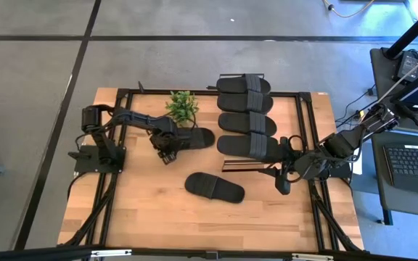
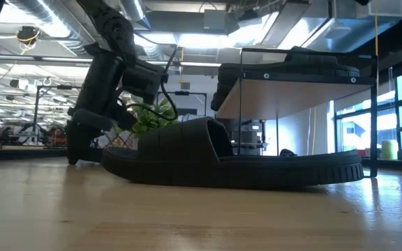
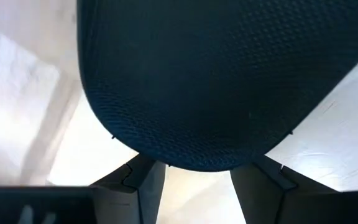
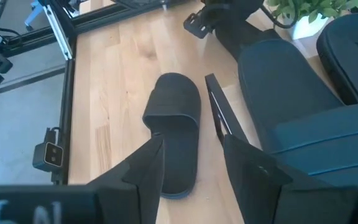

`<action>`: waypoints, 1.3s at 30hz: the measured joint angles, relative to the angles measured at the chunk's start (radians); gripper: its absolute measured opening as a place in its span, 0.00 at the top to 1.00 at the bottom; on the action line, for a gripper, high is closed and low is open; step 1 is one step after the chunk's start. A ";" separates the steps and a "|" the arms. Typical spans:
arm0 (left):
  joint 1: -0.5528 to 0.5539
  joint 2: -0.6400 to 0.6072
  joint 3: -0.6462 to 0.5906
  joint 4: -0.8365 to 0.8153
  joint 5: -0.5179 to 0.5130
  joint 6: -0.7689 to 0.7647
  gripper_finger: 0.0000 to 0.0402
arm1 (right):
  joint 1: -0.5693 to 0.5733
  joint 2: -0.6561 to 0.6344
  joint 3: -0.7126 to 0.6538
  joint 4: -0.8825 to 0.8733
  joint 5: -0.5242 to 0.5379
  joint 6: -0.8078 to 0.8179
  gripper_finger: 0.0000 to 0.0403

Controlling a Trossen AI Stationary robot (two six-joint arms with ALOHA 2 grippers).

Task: Pick and place slides into the shelf
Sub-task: Put the black slide under the shelf

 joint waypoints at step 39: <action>0.062 0.001 0.178 0.355 0.325 0.252 0.59 | 0.000 0.000 0.000 0.115 0.000 -0.001 0.59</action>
